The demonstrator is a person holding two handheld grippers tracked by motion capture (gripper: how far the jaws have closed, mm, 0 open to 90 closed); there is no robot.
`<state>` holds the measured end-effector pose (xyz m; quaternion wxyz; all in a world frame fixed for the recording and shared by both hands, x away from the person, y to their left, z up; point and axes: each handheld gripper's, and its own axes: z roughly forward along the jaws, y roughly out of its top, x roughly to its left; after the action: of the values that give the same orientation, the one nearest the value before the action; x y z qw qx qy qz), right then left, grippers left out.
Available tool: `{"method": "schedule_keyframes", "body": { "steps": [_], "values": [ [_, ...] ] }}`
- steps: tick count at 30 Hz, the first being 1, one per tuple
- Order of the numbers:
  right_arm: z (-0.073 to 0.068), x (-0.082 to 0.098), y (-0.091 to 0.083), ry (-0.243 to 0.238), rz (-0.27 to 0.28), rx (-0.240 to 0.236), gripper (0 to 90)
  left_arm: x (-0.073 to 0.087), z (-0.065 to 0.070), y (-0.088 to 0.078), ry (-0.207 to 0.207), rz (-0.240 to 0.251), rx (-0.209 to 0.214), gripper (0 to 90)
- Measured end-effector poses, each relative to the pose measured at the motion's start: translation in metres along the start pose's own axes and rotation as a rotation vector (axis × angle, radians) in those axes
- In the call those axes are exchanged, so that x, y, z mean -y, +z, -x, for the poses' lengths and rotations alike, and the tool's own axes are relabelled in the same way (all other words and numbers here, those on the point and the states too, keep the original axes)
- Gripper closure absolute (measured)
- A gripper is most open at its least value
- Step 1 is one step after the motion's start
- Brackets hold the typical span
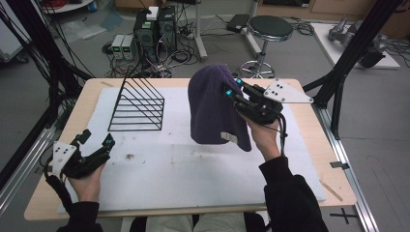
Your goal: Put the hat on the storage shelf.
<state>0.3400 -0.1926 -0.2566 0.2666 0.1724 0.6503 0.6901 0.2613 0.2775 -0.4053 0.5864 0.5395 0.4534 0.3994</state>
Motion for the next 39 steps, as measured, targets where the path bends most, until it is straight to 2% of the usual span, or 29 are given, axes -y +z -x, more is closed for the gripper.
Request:
{"method": "schedule_keyframes", "body": {
  "steps": [4,6,9,10,11,15,17,20,22,24,25,28,32,34,39],
  "values": [
    [-0.007,-0.009,0.009,-0.009,0.010,-0.040,75.6,-0.010,0.004,0.007,-0.027,-0.030,0.139,22.4],
    [-0.009,-0.012,0.013,-0.010,0.013,-0.057,75.6,-0.013,0.007,0.011,-0.056,-0.048,0.210,22.2],
    [-0.012,-0.017,0.018,-0.008,0.025,-0.078,75.6,-0.016,0.013,0.020,-0.107,-0.091,0.333,21.4],
    [-0.013,-0.018,0.020,-0.008,0.030,-0.081,75.6,-0.016,0.018,0.026,-0.111,-0.118,0.391,21.1],
    [-0.013,-0.020,0.022,0.000,0.035,-0.092,75.5,-0.016,0.019,0.028,-0.106,-0.129,0.408,20.4],
    [-0.015,-0.024,0.028,0.006,0.044,-0.121,75.4,-0.015,0.031,0.042,-0.122,-0.199,0.534,19.1],
    [-0.016,-0.027,0.031,0.001,0.047,-0.137,75.3,-0.017,0.034,0.048,-0.124,-0.215,0.578,19.0],
    [-0.017,-0.032,0.035,-0.002,0.054,-0.161,75.4,-0.022,0.038,0.061,-0.170,-0.218,0.663,19.2],
    [-0.018,-0.034,0.038,-0.009,0.055,-0.174,75.4,-0.026,0.041,0.072,-0.193,-0.243,0.724,19.9],
    [-0.019,-0.037,0.041,-0.014,0.056,-0.192,75.4,-0.030,0.044,0.082,-0.197,-0.262,0.774,19.9],
    [-0.020,-0.037,0.041,-0.015,0.057,-0.199,75.3,-0.033,0.047,0.088,-0.199,-0.267,0.814,19.9],
    [-0.022,-0.040,0.043,-0.013,0.058,-0.217,75.4,-0.039,0.053,0.096,-0.197,-0.243,0.882,19.9],
    [-0.025,-0.043,0.045,-0.011,0.073,-0.239,75.3,-0.041,0.056,0.108,-0.208,-0.244,0.903,19.4],
    [-0.026,-0.046,0.045,-0.010,0.079,-0.246,75.3,-0.040,0.057,0.113,-0.227,-0.250,0.942,19.0],
    [-0.028,-0.052,0.045,-0.013,0.092,-0.258,75.2,-0.037,0.062,0.117,-0.246,-0.239,1.000,18.9]
  ]
}}
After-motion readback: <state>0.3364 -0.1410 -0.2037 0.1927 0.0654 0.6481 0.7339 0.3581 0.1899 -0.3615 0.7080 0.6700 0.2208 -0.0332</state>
